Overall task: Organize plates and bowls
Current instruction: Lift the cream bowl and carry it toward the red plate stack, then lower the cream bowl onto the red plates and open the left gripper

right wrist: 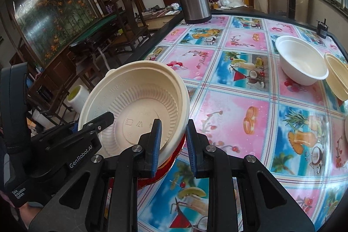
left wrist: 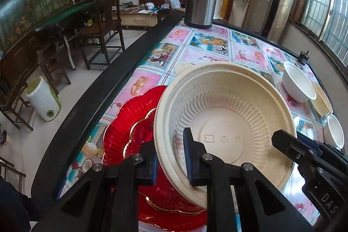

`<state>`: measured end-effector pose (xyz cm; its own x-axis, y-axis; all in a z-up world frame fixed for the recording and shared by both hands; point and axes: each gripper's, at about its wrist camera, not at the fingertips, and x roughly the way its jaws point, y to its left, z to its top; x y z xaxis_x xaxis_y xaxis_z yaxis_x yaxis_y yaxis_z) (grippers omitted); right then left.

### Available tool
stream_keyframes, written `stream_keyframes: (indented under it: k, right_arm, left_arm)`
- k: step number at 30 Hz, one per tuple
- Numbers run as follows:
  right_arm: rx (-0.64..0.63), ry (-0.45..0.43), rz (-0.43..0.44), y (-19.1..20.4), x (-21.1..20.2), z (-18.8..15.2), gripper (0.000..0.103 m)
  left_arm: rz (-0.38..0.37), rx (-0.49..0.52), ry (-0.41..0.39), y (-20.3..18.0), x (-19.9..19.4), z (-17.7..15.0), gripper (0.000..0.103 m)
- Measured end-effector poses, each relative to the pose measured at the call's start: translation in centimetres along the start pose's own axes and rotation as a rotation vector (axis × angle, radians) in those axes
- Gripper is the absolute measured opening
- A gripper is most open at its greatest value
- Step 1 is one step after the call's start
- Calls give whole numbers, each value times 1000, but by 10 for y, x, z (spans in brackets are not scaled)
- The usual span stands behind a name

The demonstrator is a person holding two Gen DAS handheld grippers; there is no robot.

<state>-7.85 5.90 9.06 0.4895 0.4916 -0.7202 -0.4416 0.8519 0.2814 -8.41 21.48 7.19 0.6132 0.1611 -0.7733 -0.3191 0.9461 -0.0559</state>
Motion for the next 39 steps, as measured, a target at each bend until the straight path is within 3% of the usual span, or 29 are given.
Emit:
stream_keyframes:
  k: [31,39]
  right_arm:
    - [-54,158,-26,22,66,-9,24]
    - [-37,165,-19,20,66,-10,25]
  left_arm:
    - [79,-38,95,27,40,-16,19]
    - [34,-36,92,24,38,-19,43]
